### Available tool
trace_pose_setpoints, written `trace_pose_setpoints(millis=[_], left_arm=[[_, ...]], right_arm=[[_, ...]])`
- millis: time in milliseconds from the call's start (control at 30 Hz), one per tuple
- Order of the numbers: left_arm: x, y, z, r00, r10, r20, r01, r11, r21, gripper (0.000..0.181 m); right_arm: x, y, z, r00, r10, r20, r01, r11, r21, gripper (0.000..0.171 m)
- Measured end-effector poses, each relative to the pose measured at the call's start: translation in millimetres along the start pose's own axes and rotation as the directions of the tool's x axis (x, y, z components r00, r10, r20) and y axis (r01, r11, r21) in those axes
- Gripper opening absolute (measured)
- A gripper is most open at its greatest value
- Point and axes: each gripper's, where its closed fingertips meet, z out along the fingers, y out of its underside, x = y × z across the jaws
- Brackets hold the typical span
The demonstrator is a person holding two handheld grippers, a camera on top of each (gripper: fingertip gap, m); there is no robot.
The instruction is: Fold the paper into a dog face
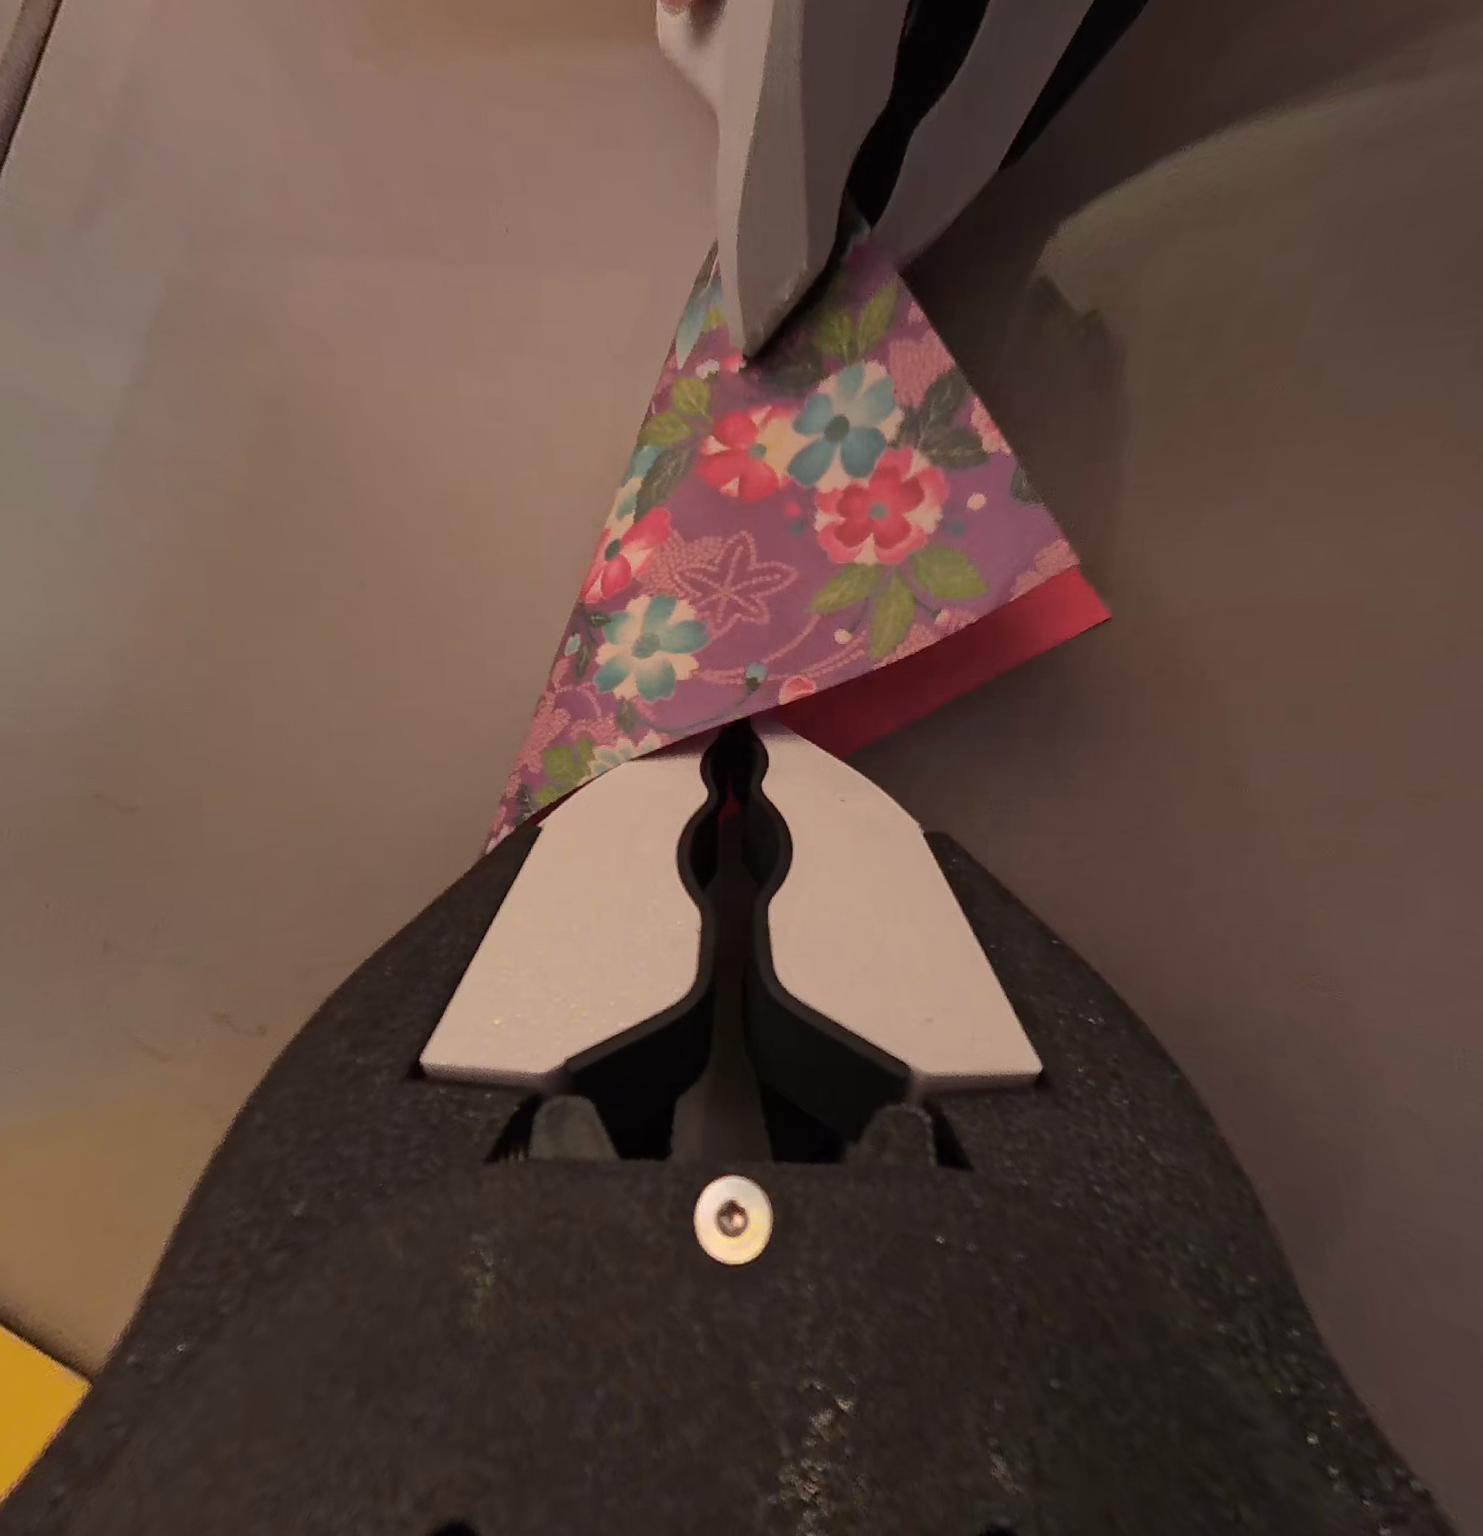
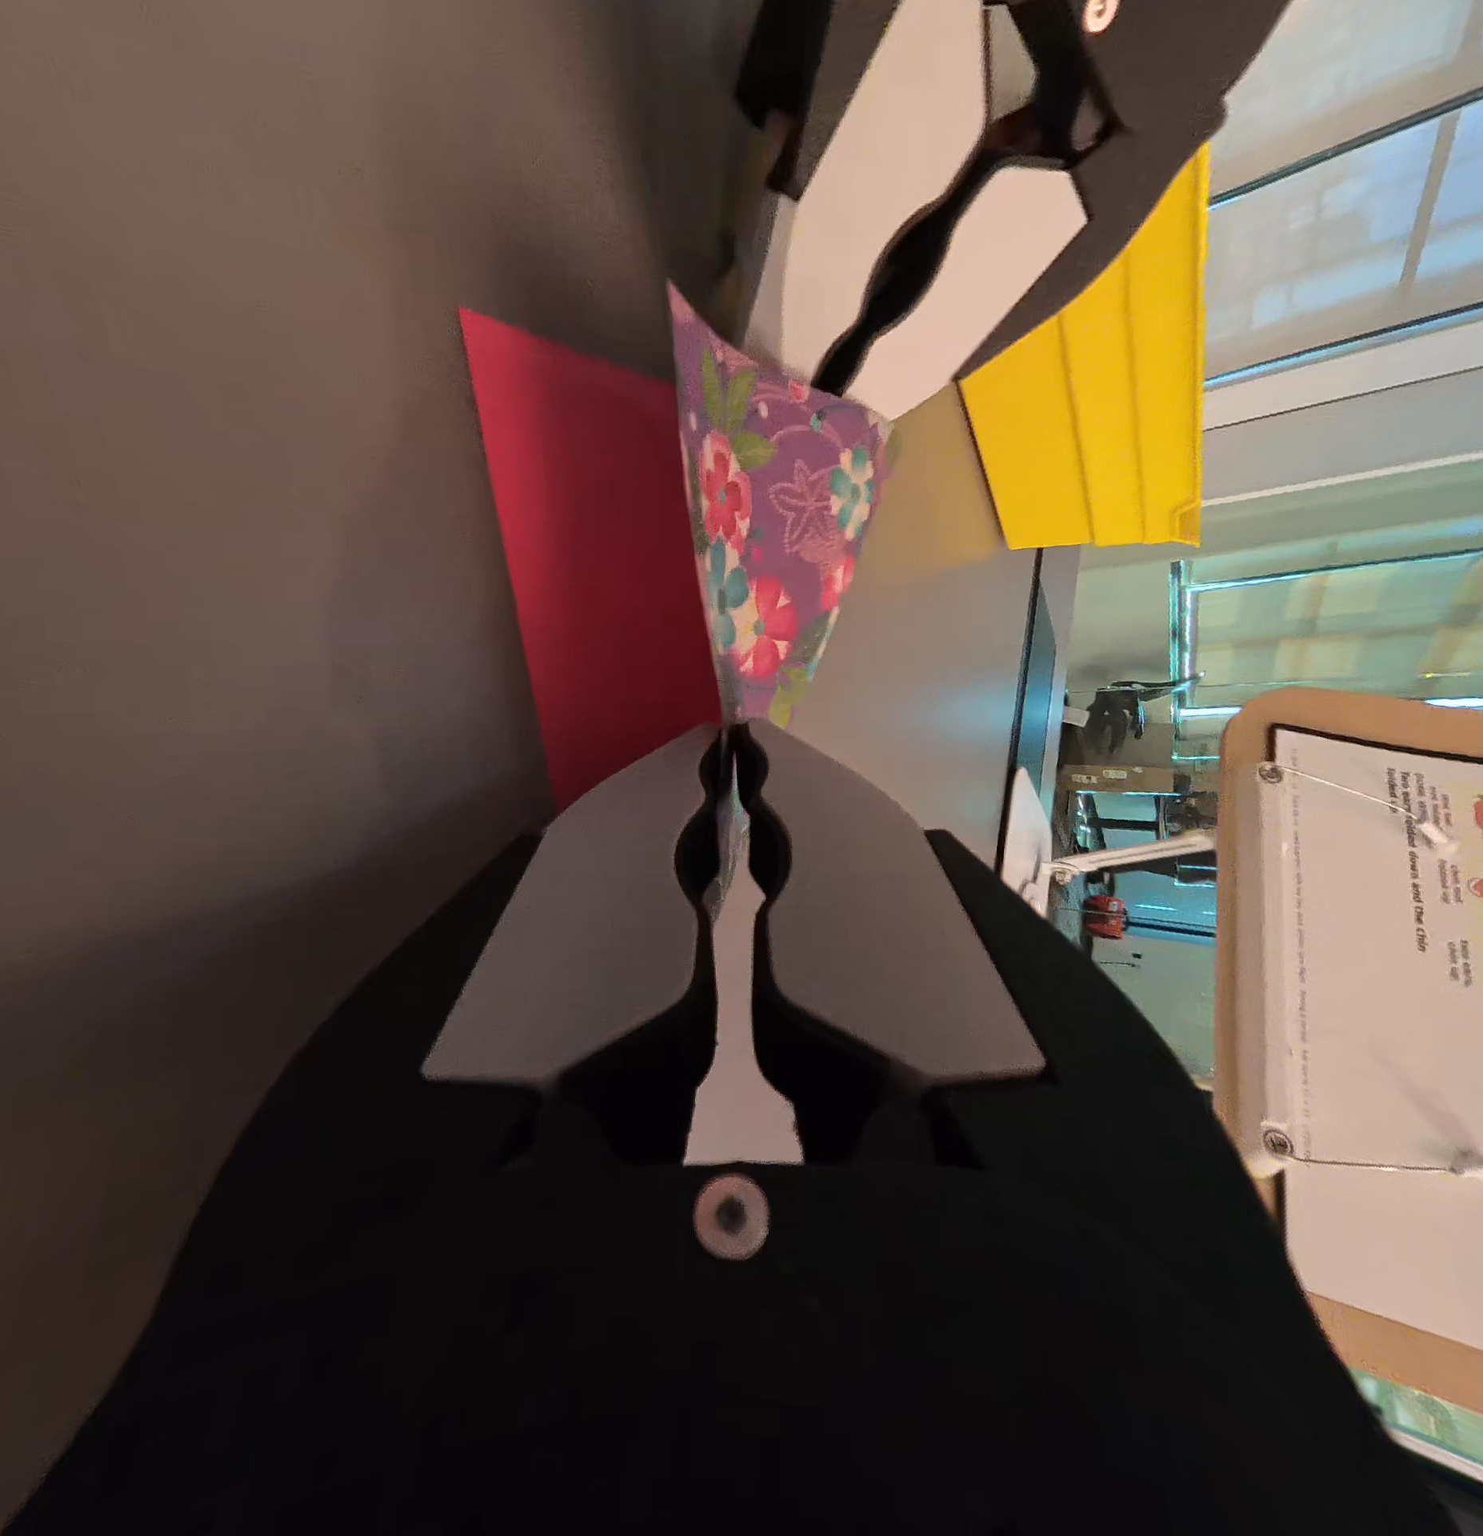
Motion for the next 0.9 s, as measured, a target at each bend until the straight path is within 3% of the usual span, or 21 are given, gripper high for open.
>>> trace_pose_setpoints(millis=[200,467,600,900], left_arm=[[-3.2,2.9,-1.8,0.998,0.056,0.03,-0.056,0.998,-0.006,0.0],[5.3,7.7,-26.0,0.991,-0.104,0.079,0.104,0.995,0.012,0.0],[24.1,8.9,-31.3,0.991,-0.07,0.111,0.075,0.997,-0.035,0.0],[45.3,-17.1,-19.9,0.984,-0.096,0.148,0.095,0.995,0.014,0.0]], right_arm=[[-8.0,-2.3,1.4,0.999,-0.044,0.032,0.044,0.999,-0.008,0.003],[-12.9,-1.0,5.5,0.995,-0.09,0.043,0.092,0.995,-0.046,0.002],[-12.4,-1.4,6.0,0.995,-0.089,0.042,0.092,0.995,-0.048,0.002],[-11.0,-1.3,6.8,0.995,-0.093,0.027,0.094,0.994,-0.054,0.002]])
